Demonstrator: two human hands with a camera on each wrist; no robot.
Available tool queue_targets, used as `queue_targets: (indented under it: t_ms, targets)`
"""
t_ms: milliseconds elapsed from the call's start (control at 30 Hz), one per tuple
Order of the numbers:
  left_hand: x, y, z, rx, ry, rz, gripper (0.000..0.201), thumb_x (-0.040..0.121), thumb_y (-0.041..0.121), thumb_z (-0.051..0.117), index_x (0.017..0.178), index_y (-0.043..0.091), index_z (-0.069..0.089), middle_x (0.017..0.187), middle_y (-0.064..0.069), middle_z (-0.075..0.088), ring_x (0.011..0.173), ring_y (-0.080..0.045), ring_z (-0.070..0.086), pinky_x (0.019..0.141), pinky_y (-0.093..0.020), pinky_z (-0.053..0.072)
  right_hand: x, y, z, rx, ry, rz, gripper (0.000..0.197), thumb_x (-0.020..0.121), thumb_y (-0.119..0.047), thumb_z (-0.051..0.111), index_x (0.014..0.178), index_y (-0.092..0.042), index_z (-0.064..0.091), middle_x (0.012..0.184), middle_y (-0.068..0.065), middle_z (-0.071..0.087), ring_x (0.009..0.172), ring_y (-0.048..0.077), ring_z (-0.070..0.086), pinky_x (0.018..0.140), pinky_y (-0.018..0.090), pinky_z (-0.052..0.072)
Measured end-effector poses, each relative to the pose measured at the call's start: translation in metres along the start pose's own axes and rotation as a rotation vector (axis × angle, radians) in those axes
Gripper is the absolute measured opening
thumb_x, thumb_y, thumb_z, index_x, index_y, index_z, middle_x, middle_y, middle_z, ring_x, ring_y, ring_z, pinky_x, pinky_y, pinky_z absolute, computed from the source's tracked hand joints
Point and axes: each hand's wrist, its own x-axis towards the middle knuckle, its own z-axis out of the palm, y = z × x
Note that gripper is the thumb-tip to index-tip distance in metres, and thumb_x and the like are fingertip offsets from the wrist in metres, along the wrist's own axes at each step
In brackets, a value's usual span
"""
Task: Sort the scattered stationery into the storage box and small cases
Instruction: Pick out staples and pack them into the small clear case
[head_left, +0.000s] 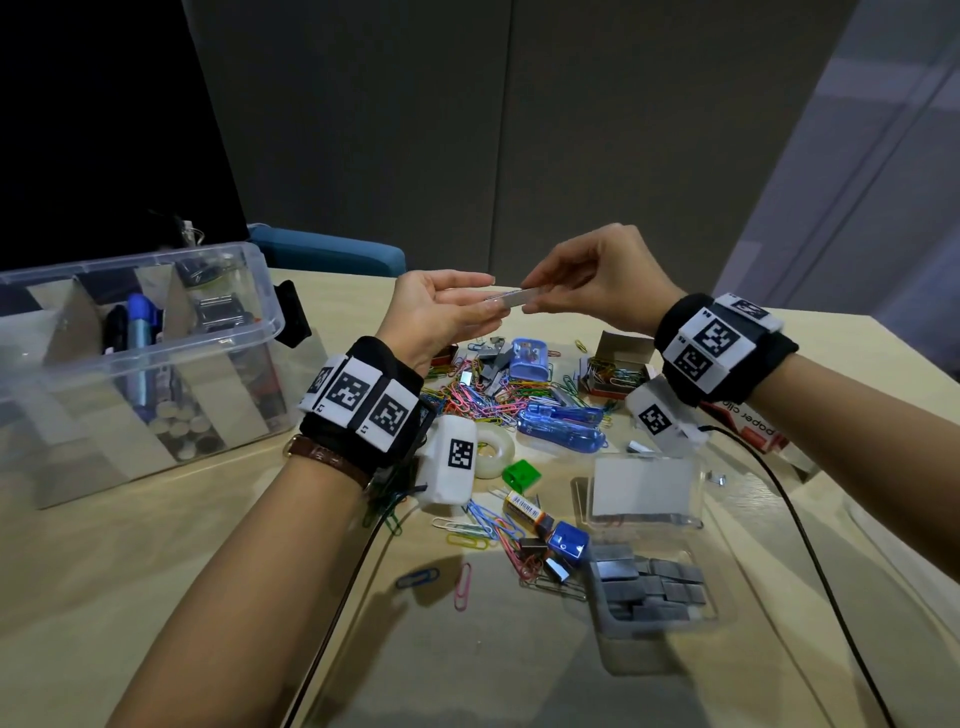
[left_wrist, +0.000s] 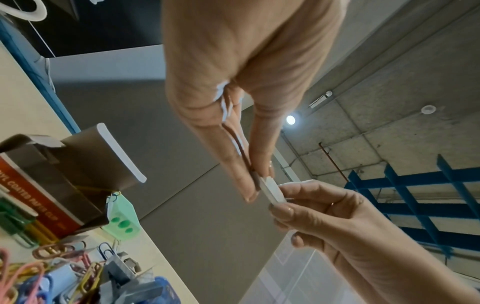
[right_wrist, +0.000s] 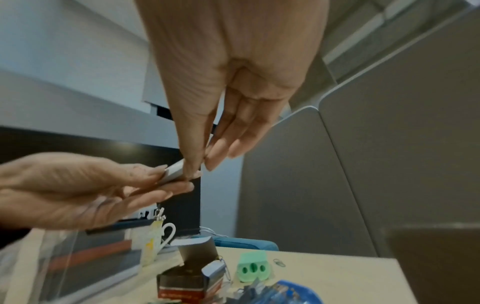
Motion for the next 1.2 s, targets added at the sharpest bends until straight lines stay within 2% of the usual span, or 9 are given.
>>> queue_targets:
  t_ms: [100,267,400,500,633,767,867,1067,1200]
  targets:
    - [0.002,0.000,-0.001,-0.008,0.013,-0.005,0.037,0.083,-0.008,0.066,0.119,-0.008,0.058,0.105,-0.022,0.070,0.090,-0.025,0.073,0.074,-0.029,0.060,0.002,-0.002,-0.001,-0.143,0.043,-0.124,0.022,0.074,-0.028,0.082,0.092,-0.017,0.077,0.088,0.000,0.070,0.074,0.008,0.068,0.069,0.022,0.058]
    - [0.002,0.001,0.000,0.027,0.006,0.001,0.033,0.086,-0.006,0.063,0.119,-0.006,0.058,0.105,-0.020,0.071,0.092,-0.025,0.072,0.074,-0.028,0.060,0.002,-0.005,0.001,-0.329,0.102,-0.153,0.022,0.077,-0.044,0.075,0.090,-0.026,0.078,0.084,-0.009,0.069,0.072,0.004,0.063,0.064,0.035,0.055]
    - [0.002,0.004,-0.001,0.072,0.015,0.006,0.035,0.087,-0.002,0.065,0.121,-0.003,0.059,0.103,-0.017,0.072,0.093,-0.026,0.072,0.081,-0.032,0.059,0.003,-0.011,0.002,-0.481,0.113,-0.203,0.021,0.080,-0.046,0.073,0.095,-0.032,0.077,0.081,-0.013,0.060,0.071,0.006,0.052,0.053,0.028,0.042]
    - [0.000,0.007,-0.002,0.095,0.020,0.011,0.035,0.088,0.001,0.065,0.123,0.000,0.059,0.104,-0.016,0.072,0.091,-0.023,0.071,0.085,-0.033,0.058,0.005,-0.016,0.001,-0.566,0.130,-0.237,0.021,0.081,-0.050,0.071,0.093,-0.034,0.077,0.083,-0.012,0.053,0.079,0.007,0.043,0.055,0.027,0.032]
    - [-0.001,0.011,-0.003,0.062,0.007,0.005,0.035,0.090,-0.001,0.061,0.124,-0.003,0.056,0.105,-0.015,0.070,0.088,-0.018,0.071,0.082,-0.028,0.058,0.007,-0.022,0.000,-0.657,0.097,-0.272,0.023,0.084,-0.048,0.068,0.092,-0.028,0.076,0.089,-0.006,0.057,0.084,0.006,0.036,0.056,0.023,0.026]
    - [-0.002,0.015,-0.005,0.084,0.054,-0.014,0.037,0.088,0.002,0.064,0.124,-0.003,0.057,0.105,-0.017,0.070,0.091,-0.022,0.071,0.080,-0.029,0.059,0.008,-0.026,-0.002,-0.724,0.066,-0.287,0.023,0.085,-0.045,0.066,0.092,-0.025,0.075,0.090,-0.003,0.059,0.086,0.013,0.043,0.057,0.026,0.028]
    - [-0.001,0.021,-0.010,0.172,0.111,-0.011,0.039,0.087,0.010,0.068,0.123,0.001,0.057,0.102,-0.013,0.072,0.092,-0.022,0.072,0.086,-0.036,0.058,0.012,-0.030,-0.005,-0.755,0.060,-0.255,0.021,0.085,-0.041,0.067,0.090,-0.022,0.075,0.090,-0.001,0.061,0.088,0.018,0.047,0.058,0.027,0.028]
    - [-0.004,0.033,-0.012,0.328,0.031,-0.035,0.036,0.096,0.017,0.057,0.128,0.002,0.052,0.098,-0.007,0.073,0.098,-0.025,0.069,0.092,-0.039,0.055,0.017,-0.040,-0.001,-0.890,0.002,-0.243,0.016,0.085,-0.034,0.070,0.091,-0.020,0.074,0.095,0.002,0.062,0.092,0.024,0.049,0.059,0.030,0.030]
    - [-0.011,0.040,-0.013,0.402,-0.053,-0.082,0.038,0.096,0.024,0.057,0.128,0.003,0.052,0.099,-0.008,0.074,0.097,-0.027,0.070,0.086,-0.039,0.057,0.009,-0.042,-0.003,-0.905,-0.018,-0.172,0.016,0.086,-0.036,0.069,0.094,-0.022,0.074,0.099,0.000,0.062,0.097,0.023,0.048,0.060,0.030,0.029]
